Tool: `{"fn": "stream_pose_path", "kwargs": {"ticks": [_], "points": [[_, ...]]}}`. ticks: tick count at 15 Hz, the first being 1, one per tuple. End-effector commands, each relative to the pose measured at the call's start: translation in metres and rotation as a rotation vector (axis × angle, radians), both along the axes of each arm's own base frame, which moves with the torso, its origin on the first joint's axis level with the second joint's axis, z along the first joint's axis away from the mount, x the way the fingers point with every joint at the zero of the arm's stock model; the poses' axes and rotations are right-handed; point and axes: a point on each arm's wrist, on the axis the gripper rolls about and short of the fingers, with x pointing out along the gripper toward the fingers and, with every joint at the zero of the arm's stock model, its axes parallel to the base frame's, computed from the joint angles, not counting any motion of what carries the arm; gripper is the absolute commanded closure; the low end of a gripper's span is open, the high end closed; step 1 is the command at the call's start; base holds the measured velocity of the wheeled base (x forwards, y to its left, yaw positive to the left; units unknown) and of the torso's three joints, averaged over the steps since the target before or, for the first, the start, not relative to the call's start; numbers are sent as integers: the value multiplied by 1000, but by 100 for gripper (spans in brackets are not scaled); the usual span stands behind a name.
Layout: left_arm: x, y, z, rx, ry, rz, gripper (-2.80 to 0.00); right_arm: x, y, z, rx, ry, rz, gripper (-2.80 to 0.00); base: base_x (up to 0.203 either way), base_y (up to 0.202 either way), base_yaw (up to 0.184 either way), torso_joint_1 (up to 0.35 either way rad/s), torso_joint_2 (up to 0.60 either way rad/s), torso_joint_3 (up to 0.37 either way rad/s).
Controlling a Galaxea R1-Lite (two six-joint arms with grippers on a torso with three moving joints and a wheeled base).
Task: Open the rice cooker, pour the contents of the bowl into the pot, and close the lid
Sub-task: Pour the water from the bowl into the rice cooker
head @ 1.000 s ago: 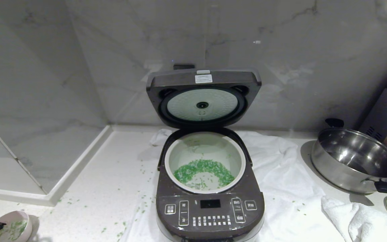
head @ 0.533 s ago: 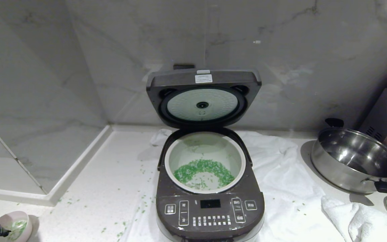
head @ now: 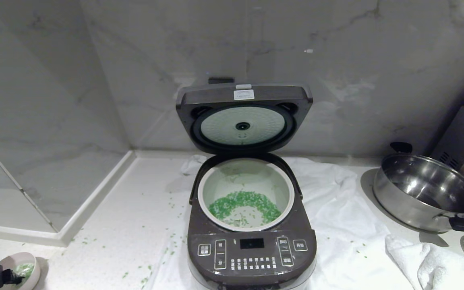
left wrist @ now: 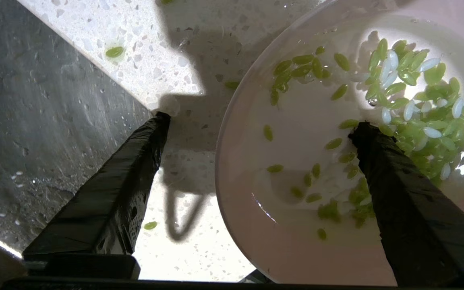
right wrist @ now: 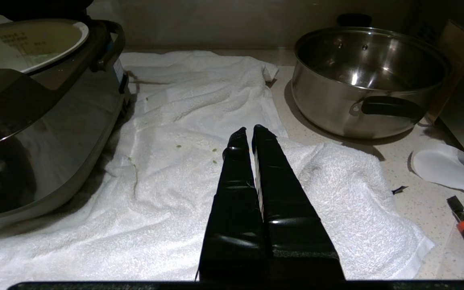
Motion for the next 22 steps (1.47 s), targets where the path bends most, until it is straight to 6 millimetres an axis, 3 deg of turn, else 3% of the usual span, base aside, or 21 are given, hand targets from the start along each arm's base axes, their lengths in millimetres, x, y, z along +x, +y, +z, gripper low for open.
{"fn": "stream_pose_path", "kwargs": {"ticks": [1,22], "points": [[2,1,-13,-2,7,-3,0,0,0,0,0,0,0,0,0,0,0,0,0,0],[15,19,7,56,-76,49,0,0,0,0,0,0,0,0,0,0,0,0,0,0]]}}
